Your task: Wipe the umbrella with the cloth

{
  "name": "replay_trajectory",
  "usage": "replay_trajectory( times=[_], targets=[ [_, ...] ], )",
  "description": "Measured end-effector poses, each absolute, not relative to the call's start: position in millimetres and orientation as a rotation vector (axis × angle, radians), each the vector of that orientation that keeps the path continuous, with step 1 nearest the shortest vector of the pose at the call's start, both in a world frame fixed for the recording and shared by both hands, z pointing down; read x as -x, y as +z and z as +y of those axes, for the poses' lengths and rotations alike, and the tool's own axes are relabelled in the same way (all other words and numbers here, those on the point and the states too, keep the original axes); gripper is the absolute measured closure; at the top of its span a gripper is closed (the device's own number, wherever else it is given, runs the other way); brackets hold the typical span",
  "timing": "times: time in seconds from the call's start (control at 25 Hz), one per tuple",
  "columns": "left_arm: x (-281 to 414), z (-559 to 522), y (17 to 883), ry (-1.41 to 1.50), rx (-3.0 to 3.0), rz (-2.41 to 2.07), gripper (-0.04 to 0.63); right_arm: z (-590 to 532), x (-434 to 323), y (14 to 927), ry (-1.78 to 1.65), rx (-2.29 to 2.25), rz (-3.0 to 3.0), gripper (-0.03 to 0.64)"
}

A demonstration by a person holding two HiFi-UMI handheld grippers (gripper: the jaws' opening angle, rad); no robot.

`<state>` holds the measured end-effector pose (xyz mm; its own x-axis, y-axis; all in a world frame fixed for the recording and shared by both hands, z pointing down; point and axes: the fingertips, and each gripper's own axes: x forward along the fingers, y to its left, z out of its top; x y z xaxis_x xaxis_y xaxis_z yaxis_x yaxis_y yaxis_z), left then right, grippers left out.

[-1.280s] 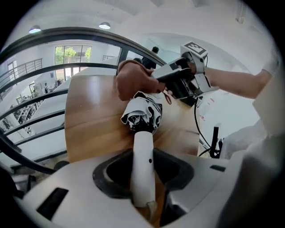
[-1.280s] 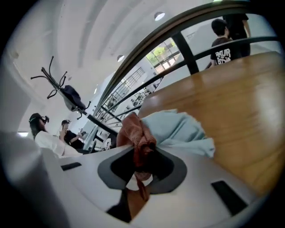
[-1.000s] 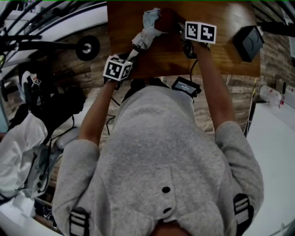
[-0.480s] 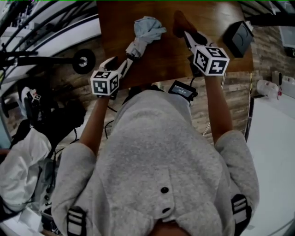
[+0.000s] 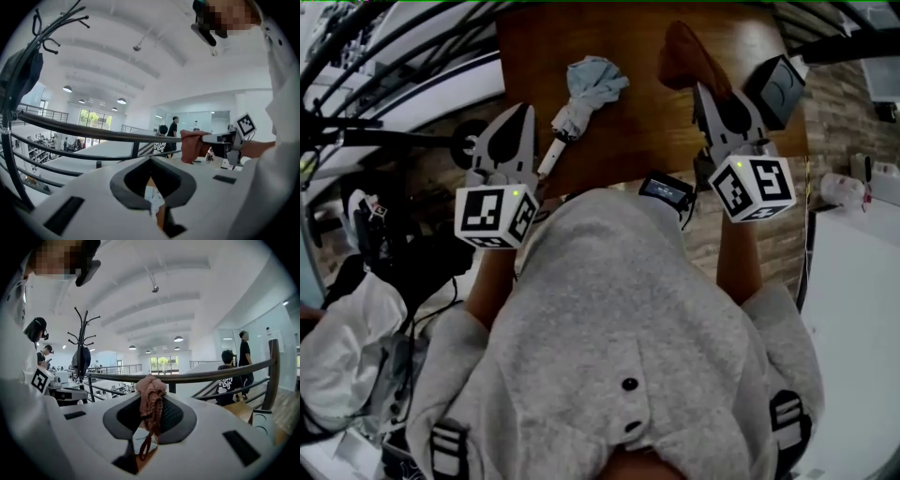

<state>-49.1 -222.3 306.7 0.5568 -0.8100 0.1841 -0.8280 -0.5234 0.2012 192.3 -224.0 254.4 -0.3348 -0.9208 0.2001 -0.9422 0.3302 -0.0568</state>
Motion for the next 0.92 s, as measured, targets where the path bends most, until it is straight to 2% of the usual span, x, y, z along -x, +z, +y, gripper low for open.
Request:
replay_trajectory(
  times=[0.92],
  targets=[
    [23.8,-239.3,288.5,0.130,-2.578,-1.387,0.581,-239.3,-182.9,256.5,0.199,-1.684,-2.518,0.546]
  ],
)
